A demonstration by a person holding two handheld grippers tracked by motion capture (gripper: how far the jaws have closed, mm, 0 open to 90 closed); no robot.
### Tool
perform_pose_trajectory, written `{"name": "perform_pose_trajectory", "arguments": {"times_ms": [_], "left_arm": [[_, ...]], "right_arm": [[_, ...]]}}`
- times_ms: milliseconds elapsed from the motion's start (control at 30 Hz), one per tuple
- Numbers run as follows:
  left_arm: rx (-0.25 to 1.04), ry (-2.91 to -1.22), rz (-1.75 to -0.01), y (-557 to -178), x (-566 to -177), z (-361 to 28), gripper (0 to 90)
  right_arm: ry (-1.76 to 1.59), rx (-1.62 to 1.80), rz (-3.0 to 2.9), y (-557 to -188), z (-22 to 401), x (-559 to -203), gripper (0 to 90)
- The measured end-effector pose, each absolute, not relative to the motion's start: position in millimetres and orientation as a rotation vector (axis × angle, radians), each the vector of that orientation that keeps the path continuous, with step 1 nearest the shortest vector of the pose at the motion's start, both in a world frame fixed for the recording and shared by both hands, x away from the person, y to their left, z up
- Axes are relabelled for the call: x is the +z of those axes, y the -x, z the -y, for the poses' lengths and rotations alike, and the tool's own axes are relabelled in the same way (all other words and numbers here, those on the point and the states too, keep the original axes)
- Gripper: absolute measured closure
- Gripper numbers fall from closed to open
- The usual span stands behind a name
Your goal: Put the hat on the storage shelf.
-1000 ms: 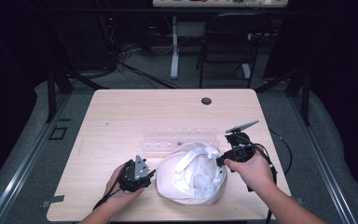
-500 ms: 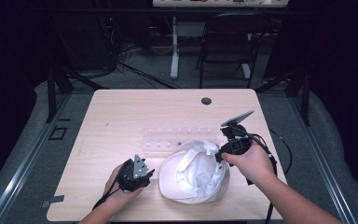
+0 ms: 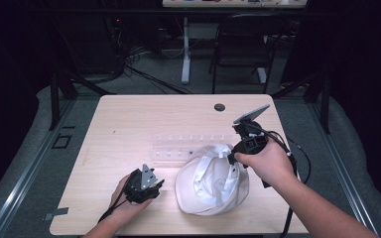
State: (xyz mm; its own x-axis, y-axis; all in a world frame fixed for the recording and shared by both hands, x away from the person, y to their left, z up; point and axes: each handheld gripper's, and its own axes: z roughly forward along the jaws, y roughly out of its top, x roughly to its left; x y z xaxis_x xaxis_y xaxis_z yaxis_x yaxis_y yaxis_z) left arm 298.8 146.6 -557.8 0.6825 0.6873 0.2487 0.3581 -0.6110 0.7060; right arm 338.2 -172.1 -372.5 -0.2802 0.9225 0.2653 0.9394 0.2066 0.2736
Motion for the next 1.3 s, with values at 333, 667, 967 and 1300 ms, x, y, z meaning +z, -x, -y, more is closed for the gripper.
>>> {"name": "perform_pose_trajectory", "arguments": {"times_ms": [333, 667, 967, 1300], "left_arm": [[0.67, -2.255, -0.794, -298.1, -558.1, -144.9, 45.4], [0.673, -2.258, -0.791, -297.5, -557.4, -145.1, 45.3], [0.667, -2.245, -0.788, -296.3, -556.1, -142.4, 42.9], [0.639, -2.219, -0.781, -290.9, -546.8, -137.6, 40.0]], "right_arm": [[1.847, -0.607, 2.38, -339.7, 172.2, -346.4, 83.0], [1.852, -0.689, 2.343, -337.5, 182.8, -326.4, 83.0], [1.848, -0.86, 2.233, -337.5, 198.8, -322.1, 83.1], [1.804, -1.041, 2.103, -343.1, 202.8, -321.0, 83.1]]}}
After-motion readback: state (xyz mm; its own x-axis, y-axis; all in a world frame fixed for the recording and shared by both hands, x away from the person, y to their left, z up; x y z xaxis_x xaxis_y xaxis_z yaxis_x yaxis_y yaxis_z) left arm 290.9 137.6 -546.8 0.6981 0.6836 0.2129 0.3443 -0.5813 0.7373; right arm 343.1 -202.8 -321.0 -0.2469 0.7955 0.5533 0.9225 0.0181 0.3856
